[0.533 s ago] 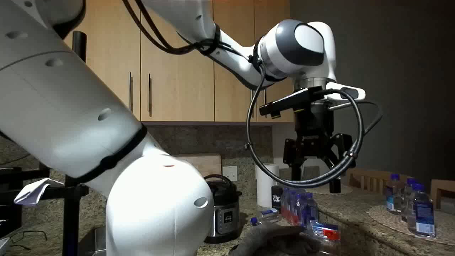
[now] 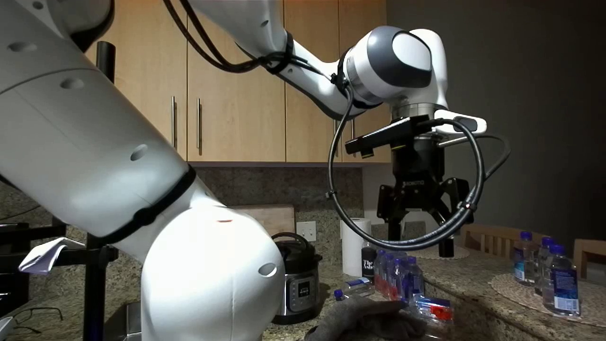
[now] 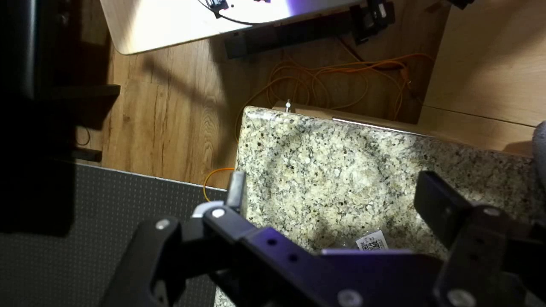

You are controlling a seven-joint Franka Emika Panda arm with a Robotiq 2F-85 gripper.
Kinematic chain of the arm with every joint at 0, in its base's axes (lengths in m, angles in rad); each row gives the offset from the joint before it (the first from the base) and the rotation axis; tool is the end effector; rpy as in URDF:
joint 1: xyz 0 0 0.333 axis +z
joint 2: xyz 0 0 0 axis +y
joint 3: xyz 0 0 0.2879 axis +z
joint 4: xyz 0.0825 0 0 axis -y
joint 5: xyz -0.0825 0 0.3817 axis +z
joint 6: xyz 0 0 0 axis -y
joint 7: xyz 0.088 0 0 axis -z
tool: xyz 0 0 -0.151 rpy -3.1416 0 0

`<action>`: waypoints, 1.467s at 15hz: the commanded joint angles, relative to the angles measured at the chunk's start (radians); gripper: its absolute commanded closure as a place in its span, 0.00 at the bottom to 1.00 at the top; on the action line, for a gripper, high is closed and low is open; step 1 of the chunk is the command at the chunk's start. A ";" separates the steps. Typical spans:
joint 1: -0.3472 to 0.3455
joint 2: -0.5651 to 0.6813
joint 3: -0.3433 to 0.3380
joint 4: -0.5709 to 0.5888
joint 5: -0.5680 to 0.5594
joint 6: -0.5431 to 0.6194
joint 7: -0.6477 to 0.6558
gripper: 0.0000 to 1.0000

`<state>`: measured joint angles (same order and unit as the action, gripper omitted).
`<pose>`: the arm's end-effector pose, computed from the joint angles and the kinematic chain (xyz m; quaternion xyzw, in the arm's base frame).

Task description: Move the towel to the right

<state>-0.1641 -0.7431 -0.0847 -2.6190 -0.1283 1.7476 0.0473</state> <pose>0.3102 -0.0932 0.4032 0.9902 -0.1191 -0.0672 0.0278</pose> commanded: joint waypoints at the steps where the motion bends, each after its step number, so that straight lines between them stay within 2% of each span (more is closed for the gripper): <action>1: 0.005 0.000 -0.004 0.002 -0.002 -0.002 0.002 0.00; 15: 0.005 0.000 -0.004 0.002 -0.002 -0.002 0.002 0.00; 19: 0.018 -0.003 0.047 -0.032 0.019 0.066 0.093 0.00; 22: 0.062 0.015 0.100 -0.042 0.061 0.129 0.152 0.00</action>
<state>-0.1391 -0.7401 -0.0326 -2.6397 -0.1088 1.8155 0.1319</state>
